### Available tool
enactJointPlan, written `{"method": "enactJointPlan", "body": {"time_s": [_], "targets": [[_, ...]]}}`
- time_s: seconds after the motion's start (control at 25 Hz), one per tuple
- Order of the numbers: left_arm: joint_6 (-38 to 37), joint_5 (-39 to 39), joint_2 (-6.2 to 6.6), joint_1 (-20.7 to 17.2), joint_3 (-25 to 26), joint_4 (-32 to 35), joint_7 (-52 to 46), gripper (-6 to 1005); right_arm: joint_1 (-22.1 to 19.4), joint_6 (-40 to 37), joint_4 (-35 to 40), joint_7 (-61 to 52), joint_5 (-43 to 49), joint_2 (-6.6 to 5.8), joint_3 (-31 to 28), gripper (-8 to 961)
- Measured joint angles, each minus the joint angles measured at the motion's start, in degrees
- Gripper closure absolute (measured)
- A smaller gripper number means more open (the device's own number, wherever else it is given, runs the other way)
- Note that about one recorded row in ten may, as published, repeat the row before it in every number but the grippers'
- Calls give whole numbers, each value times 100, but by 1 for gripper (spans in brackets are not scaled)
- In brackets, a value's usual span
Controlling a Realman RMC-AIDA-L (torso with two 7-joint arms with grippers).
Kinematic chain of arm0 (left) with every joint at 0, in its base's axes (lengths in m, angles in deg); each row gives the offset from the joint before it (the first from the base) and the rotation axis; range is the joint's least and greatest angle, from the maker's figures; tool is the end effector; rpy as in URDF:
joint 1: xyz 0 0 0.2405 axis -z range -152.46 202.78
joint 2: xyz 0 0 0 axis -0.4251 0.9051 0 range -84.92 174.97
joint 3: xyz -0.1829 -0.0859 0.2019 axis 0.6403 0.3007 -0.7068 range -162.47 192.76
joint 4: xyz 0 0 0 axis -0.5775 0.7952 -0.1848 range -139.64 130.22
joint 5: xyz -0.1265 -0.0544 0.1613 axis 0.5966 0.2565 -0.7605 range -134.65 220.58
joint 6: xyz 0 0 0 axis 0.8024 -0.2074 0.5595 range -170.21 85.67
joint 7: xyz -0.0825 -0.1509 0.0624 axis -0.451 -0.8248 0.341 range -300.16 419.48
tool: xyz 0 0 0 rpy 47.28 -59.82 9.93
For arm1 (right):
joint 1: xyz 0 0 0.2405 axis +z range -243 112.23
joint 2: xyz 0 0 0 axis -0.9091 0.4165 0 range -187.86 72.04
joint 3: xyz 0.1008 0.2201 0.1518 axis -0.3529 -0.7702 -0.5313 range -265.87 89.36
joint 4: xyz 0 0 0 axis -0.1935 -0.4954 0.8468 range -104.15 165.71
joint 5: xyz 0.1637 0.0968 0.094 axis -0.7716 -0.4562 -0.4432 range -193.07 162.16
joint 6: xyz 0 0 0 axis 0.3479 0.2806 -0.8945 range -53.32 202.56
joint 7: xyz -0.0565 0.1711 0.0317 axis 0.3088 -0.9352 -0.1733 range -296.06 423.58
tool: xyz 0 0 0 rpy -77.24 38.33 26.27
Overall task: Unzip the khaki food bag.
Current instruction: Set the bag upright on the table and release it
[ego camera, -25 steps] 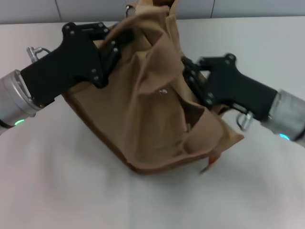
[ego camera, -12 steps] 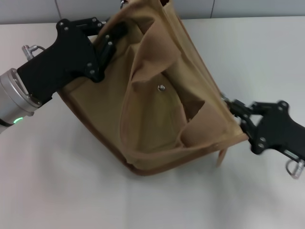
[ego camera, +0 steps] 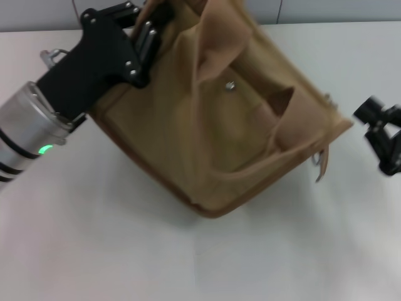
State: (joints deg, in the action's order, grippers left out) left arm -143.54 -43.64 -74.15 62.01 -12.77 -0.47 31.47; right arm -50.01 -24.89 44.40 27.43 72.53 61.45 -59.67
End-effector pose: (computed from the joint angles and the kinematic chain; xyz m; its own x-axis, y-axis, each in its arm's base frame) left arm -0.1958 0.3584 -0.0390 0.4583 -0.3324 0.8243 0.3072 -0.8110 -0.4979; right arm 0.3188 0.2763 -0.0232 0.5839 0.1104 -0.8043 -0.5514 -0.6731 -0.4927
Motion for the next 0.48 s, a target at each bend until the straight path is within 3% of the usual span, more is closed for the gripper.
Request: {"method": "enactJointPlan", "body": {"time_s": [0.08,0.28,0.4,0.44,0.48], "targets": [[2,126,0,144,107,-553,487,893,5,0,-47,-42,-28,9,-302,937],[60,163,0,114,326,-1166,1076,890,84,-13,-175,-52,-31,7,-524,701],[55,155,0,-248,346,-1253,1158,889,134,-15,-181,-58,-33,10,-500,609],[70,114,0,-531,288,-1219,1118,888,185,-15,-203,-58,-32,15,-485,578],[70,114,0,-531,288,-1219,1118,888,185,-15,-203,-58,-32,15,-485,548]]}}
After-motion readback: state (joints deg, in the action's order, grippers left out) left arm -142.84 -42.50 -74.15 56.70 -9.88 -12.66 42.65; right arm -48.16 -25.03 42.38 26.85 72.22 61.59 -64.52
